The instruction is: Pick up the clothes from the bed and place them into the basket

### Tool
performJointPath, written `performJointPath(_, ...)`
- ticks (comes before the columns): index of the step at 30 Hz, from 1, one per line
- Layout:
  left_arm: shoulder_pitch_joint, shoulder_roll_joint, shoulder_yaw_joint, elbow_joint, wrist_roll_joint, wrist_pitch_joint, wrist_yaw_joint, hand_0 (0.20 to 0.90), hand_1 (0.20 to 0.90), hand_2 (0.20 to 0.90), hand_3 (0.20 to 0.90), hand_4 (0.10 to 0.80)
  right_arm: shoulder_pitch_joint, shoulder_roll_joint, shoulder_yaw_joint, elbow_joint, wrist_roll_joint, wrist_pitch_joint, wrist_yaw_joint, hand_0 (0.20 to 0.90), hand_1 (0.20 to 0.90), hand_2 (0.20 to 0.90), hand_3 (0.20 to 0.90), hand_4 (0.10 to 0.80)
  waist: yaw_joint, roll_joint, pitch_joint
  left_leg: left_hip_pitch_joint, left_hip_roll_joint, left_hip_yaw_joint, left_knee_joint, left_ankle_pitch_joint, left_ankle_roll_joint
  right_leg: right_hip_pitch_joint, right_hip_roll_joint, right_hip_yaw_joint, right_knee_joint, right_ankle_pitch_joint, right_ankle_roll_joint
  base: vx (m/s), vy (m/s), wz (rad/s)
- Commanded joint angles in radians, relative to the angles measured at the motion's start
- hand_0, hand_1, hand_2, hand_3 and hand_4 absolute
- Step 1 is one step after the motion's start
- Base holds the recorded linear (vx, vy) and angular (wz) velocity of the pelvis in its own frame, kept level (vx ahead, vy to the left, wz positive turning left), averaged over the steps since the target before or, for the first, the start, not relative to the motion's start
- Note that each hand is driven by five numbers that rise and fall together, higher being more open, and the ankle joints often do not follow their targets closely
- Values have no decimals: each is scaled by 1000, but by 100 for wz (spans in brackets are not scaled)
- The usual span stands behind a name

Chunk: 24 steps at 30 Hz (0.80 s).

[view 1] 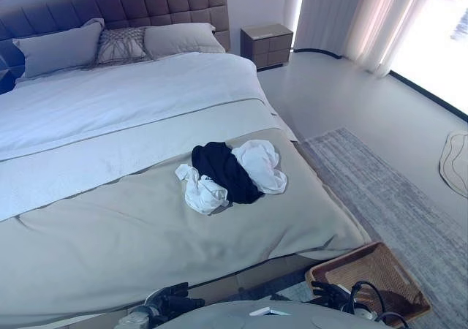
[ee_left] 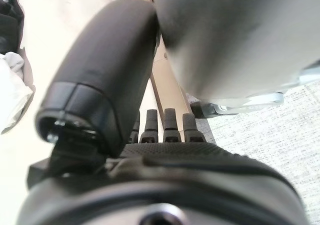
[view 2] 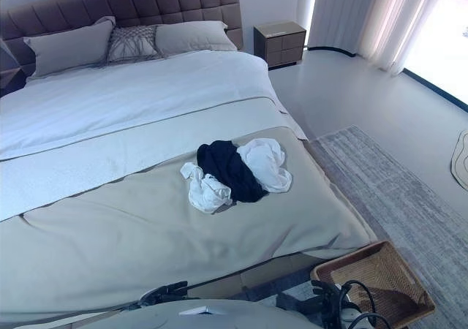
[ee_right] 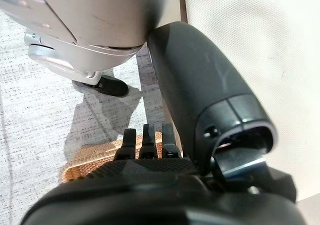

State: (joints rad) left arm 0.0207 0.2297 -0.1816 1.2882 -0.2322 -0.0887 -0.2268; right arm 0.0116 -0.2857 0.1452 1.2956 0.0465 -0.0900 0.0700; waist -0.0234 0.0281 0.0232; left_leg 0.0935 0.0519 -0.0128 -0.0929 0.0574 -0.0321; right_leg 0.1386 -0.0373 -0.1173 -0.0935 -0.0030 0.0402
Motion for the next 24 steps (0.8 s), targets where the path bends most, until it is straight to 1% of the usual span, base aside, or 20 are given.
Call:
performJointPath(1,-60,4,-4,52,41,-18,5,900,900,900,900,800,-46,52,27,48,-20,-28,-3,900,900,900,900,800,17,-47,13,23,-94,33,6,-73,78,-36,2,39,30,38,-3,0,0,0)
performJointPath(11,-60,8,1,57,49,-11,11,900,900,900,900,800,-51,51,30,51,-16,-24,-4,900,900,900,900,800,19,-47,13,24,-94,33,6,-73,77,-33,2,36,29,38,-3,0,0,0)
performJointPath(13,-60,9,-3,54,54,-6,11,900,900,900,900,800,-52,48,21,53,19,-42,-31,900,900,900,900,800,21,-46,14,25,-94,30,6,-72,77,-32,2,35,31,38,-4,32,-4,0)
performJointPath(14,-60,12,-6,51,61,-3,8,900,900,900,900,800,-54,40,-2,43,76,-78,-81,900,900,900,900,800,22,-45,16,28,-95,24,6,-71,76,-30,2,38,32,40,-4,99,-14,2)
performJointPath(16,-47,16,-11,41,68,-6,11,900,900,900,900,800,-62,20,-35,-30,108,-116,-140,900,900,900,900,800,21,-47,20,35,-95,19,6,-70,76,-27,3,50,34,42,-3,117,-20,3)
performJointPath(17,-29,18,-18,24,68,-9,17,900,900,900,900,800,-64,7,-45,-140,101,-103,-183,900,900,900,900,800,18,-49,25,39,-94,20,6,-70,77,-29,3,60,38,42,-4,92,-13,1)
performJointPath(19,-3,24,-21,0,65,-15,21,900,900,900,900,800,-61,-14,-33,-346,100,-50,-216,900,900,900,900,800,16,-52,35,35,-96,23,15,-72,80,-40,1,68,47,42,-6,83,2,-5)
performJointPath(22,26,35,-18,-26,65,-34,19,900,900,900,900,800,-64,-38,2,-556,59,-49,-218,900,900,900,900,800,24,-62,57,0,-104,29,62,-89,86,-67,-10,59,73,36,-6,66,17,-11)
performJointPath(24,23,45,-33,-42,52,-38,23,900,900,900,900,800,-88,-62,32,-599,19,-64,-212,900,900,900,900,800,38,-70,78,-31,-106,27,86,-91,89,-91,-17,49,88,37,-5,5,8,-3)
